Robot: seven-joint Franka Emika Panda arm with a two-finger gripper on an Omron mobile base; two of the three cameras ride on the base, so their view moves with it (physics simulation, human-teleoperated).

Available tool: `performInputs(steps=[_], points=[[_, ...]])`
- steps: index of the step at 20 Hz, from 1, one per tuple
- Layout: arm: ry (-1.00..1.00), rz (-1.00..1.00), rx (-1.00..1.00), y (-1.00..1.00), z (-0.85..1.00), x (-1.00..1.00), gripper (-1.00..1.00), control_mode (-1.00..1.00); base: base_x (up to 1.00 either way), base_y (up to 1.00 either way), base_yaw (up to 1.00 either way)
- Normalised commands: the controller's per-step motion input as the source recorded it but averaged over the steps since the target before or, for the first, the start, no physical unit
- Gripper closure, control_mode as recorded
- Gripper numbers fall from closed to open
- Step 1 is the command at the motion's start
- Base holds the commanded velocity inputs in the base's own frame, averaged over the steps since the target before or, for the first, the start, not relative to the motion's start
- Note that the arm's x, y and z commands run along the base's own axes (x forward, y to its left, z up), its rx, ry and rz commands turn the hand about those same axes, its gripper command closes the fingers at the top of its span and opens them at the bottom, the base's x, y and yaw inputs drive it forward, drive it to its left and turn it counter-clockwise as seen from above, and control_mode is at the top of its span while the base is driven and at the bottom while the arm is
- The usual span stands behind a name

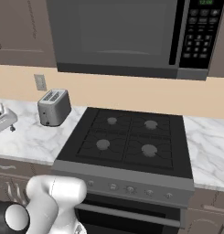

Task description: Take the pizza cutter from the drawer on the left and place it on the dining counter for cutting.

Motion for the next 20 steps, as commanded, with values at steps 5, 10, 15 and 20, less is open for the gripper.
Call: performInputs(steps=[5, 10, 15, 20], points=[[-0.02, 0.26, -0.21, 0.58, -0.30, 0.00, -1.00, -1.00, 0.00, 0.00, 0.00], [0.00, 0.24, -0.19, 0.57, -0.22, 0.00, -1.00, -1.00, 0.00, 0.00, 0.00], [-0.02, 0.25, -0.19, 0.40, -0.38, 0.00, -1.00, -1.00, 0.00, 0.00, 0.00], [-0.20, 0.26, -0.23, 0.35, -0.58, 0.00, -1.00, -1.00, 0.00, 0.00, 0.00]])
